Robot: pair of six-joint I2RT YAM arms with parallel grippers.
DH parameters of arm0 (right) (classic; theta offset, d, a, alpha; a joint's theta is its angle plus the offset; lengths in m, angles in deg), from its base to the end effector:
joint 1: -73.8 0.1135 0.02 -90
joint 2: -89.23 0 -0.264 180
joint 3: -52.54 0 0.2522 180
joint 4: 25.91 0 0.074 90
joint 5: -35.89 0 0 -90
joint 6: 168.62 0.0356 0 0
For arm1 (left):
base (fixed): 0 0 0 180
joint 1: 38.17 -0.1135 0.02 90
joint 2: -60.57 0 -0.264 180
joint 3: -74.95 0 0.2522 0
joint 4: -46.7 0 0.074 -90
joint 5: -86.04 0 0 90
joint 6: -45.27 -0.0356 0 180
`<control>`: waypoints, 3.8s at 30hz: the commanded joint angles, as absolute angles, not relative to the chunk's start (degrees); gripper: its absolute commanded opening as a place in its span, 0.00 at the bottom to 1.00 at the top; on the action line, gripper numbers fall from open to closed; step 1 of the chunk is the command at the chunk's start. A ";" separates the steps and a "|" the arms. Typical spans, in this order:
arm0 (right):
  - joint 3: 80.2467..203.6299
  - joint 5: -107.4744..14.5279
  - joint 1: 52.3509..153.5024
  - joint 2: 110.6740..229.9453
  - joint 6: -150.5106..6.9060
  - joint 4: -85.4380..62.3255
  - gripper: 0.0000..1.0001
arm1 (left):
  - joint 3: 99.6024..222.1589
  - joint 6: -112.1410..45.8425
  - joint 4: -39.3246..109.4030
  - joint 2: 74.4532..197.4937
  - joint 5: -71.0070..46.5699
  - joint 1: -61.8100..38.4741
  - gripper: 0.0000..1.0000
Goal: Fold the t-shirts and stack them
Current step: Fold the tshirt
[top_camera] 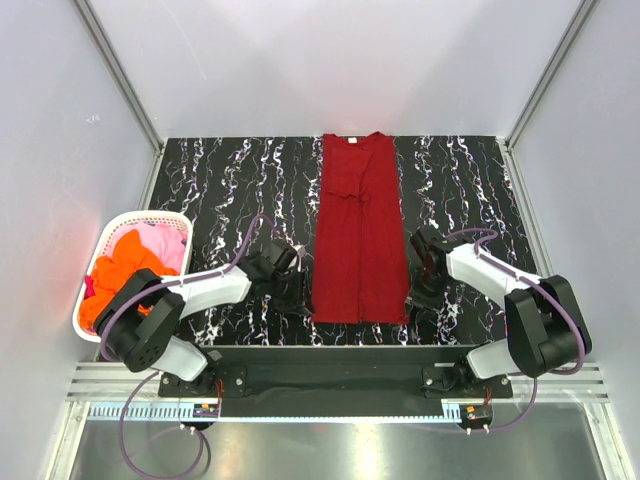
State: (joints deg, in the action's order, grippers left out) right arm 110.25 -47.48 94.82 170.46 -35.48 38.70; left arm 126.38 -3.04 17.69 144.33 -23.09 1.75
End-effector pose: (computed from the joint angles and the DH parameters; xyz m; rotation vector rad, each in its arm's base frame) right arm 0.1988 0.0808 0.1645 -0.5923 -3.0456 -0.1792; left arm 0.1889 -0.1732 0.1466 0.0789 2.8600 -0.8418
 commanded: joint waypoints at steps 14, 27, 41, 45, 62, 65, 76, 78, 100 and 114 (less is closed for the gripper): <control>109.20 -43.22 95.33 166.05 -36.08 40.67 0.31 | 125.89 -0.34 21.60 144.85 -23.73 2.79 0.29; 108.32 -46.99 95.25 171.49 -37.13 36.63 0.38 | 126.86 0.09 21.68 145.91 -23.64 3.58 0.24; 109.28 -49.45 95.25 172.55 -37.66 35.57 0.39 | 127.29 0.80 21.95 145.21 -23.56 4.02 0.03; 109.72 -49.63 95.33 173.43 -38.62 35.57 0.37 | 127.65 0.89 21.86 145.38 -24.08 4.02 0.00; 110.51 -50.69 95.33 174.13 -39.77 35.31 0.00 | 128.61 2.73 22.04 145.21 -24.08 4.37 0.00; 110.51 -49.29 95.33 172.64 -39.94 35.31 0.00 | 129.05 3.17 21.95 145.03 -24.00 4.37 0.00; 119.99 -49.54 95.16 170.69 -42.93 38.74 0.00 | 138.27 2.04 17.30 149.23 -24.17 3.50 0.00; 123.86 -50.85 94.98 172.01 -44.77 39.09 0.00 | 141.95 0.63 15.98 150.91 -24.35 2.88 0.00; 162.71 -44.62 84.79 203.04 -63.94 39.09 0.00 | 177.82 -8.52 7.10 177.18 -24.08 -12.85 0.00; 178.09 -37.77 81.89 211.74 -63.41 38.65 0.00 | 192.14 -12.20 7.80 185.71 -28.65 -17.95 0.00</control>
